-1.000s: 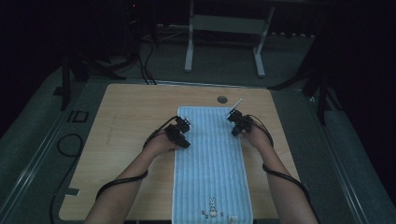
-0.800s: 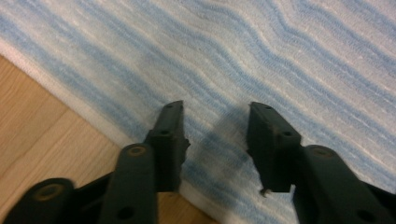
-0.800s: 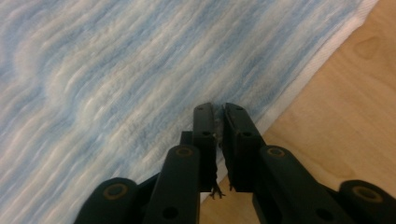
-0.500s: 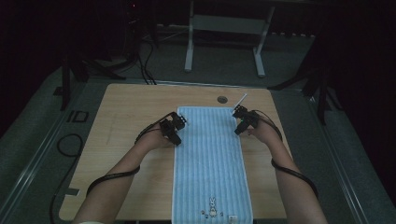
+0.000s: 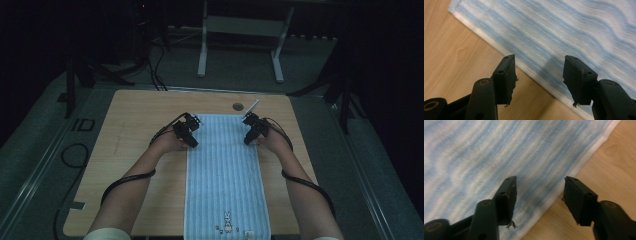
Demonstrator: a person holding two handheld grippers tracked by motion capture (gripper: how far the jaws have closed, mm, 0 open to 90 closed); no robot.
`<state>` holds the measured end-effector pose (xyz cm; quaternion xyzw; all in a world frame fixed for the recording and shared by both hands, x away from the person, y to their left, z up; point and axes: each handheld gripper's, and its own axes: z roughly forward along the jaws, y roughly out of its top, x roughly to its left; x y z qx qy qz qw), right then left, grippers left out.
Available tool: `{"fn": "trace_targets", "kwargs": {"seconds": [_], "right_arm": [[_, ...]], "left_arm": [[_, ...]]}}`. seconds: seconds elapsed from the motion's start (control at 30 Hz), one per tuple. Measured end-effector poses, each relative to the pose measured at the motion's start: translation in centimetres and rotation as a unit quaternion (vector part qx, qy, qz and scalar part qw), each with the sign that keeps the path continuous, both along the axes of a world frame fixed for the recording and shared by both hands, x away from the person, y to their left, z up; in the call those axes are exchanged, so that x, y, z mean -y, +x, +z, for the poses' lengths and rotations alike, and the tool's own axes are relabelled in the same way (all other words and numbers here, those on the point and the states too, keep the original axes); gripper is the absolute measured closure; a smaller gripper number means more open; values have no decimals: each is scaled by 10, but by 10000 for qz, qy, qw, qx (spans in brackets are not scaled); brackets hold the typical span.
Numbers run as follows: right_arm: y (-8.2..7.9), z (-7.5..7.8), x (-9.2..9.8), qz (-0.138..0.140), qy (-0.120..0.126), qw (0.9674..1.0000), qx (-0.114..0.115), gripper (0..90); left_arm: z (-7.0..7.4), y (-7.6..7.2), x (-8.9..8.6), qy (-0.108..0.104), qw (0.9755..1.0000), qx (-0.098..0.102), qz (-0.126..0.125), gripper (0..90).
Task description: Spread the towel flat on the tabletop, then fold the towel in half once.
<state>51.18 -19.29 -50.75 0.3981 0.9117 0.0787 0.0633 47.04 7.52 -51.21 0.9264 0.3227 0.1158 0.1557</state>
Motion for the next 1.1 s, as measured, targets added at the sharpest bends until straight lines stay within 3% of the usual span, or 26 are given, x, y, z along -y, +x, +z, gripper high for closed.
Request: {"fn": "trace_targets", "kwargs": {"seconds": [0.13,0.2,0.37,0.43,0.47,0.5,0.57,0.67,0.73,0.83,0.93,1.0,1.03,1.1], "right_arm": [[2,-2,3,22,-43,9999,111,523],[4,-5,4,28,-101,9999,64,550],[6,-9,5,-16,-16,9999,-135,636],[6,-9,5,-23,32,9998,-212,650],[4,-9,3,34,30,9996,-272,752],[2,-9,1,70,52,9995,-289,814],[0,-9,-3,187,-19,9994,-296,848],[0,-8,-8,334,-222,9989,-241,861],[1,-7,-8,280,-270,9991,-177,865],[4,-1,-5,195,-156,9996,-117,866],[5,15,-4,236,-98,9996,110,867],[4,22,-4,220,-76,9995,206,867],[2,28,-3,247,-46,9993,290,867],[-4,47,-1,276,46,9985,474,867]], "left_arm": [[-5,4,0,26,9999,-100,46,450],[-8,5,2,126,9999,-93,40,451],[-11,4,2,35,9997,-236,-36,487],[-10,3,2,-15,9994,-329,-89,532],[-10,2,3,-46,9992,-366,-144,644],[-10,0,5,-6,9992,-346,-210,697],[-9,-2,10,36,9986,-406,-330,828],[-9,0,12,163,9988,-389,-260,882],[-8,3,10,169,9994,-308,-66,890],[1,6,5,-44,9998,-176,61,892],[18,6,1,-213,9997,-57,71,893],[25,5,1,-228,9997,39,55,893],[39,2,-2,-402,9991,103,86,893],[50,-4,-5,-415,9988,261,43,893]]}}
